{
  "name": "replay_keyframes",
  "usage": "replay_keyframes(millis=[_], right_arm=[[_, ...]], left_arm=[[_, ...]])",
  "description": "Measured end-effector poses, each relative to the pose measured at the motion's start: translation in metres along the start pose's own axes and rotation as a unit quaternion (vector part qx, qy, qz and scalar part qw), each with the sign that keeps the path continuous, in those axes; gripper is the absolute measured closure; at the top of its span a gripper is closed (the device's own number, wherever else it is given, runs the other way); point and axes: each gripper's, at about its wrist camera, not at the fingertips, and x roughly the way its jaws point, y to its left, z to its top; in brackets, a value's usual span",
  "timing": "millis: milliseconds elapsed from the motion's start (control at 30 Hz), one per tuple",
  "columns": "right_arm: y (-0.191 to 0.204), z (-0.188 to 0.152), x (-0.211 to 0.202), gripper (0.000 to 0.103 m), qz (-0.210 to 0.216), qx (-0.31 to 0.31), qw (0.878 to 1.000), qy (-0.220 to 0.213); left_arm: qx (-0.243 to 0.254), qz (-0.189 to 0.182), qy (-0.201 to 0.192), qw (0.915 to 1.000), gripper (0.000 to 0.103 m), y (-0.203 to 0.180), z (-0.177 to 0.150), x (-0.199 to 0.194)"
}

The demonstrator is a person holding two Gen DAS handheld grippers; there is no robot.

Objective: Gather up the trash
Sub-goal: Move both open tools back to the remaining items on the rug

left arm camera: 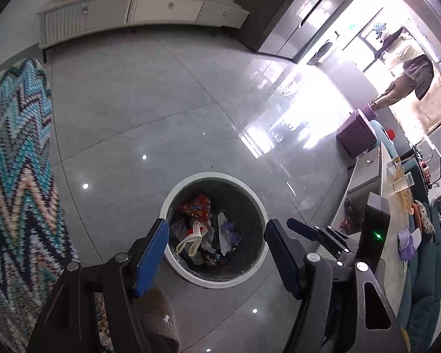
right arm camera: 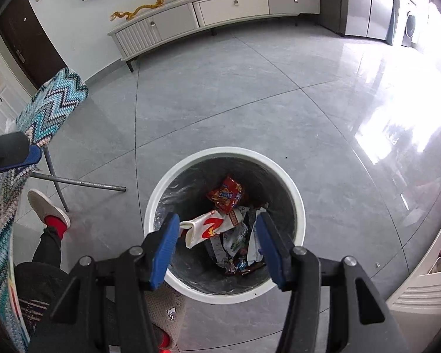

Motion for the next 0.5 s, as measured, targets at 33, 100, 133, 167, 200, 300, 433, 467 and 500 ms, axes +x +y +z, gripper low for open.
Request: replay_keyframes(millis=[33,100,133,167,200,300,433,467,500], right_arm=[[0.005,0.003,-0.008,0.05,0.001,-0.001,1.0,-0.007],[0.014,0.008,-0.021,0.05,0.002,-0.006,1.0,-0.02],[0.023,0.011,-0.032,0.05,0.002,-0.012,0.999,-0.03],[0.029,0.013,-0.039,0.05,0.003,-0.017,0.999,-0.036],[0.039,0.016,-0.049,0.05,0.005,-0.025,0.999,-0.046],[0.07,0.024,-0.075,0.05,0.01,-0.053,0.996,-0.07],[0.118,0.034,-0.11,0.05,0.02,-0.097,0.99,-0.101],[0.135,0.037,-0.12,0.05,0.024,-0.111,0.987,-0.112],[0.145,0.039,-0.126,0.05,0.027,-0.118,0.986,-0.117]], left_arm=[[0.003,0.001,-0.009,1.0,0.037,0.0,0.0,-0.009],[0.008,0.003,-0.026,0.9996,0.037,0.003,-0.005,-0.033],[0.013,0.006,-0.034,0.9993,0.037,0.005,-0.008,-0.045],[0.02,0.011,-0.041,0.9989,0.037,0.007,-0.01,-0.056],[0.028,0.017,-0.05,0.9982,0.037,0.01,-0.013,-0.068],[0.039,0.031,-0.079,0.9956,0.037,0.021,-0.022,-0.107],[0.034,0.049,-0.12,0.991,0.037,0.044,-0.034,-0.16],[0.032,0.054,-0.131,0.9894,0.037,0.051,-0.037,-0.174],[0.029,0.061,-0.143,0.9874,0.036,0.059,-0.041,-0.189]])
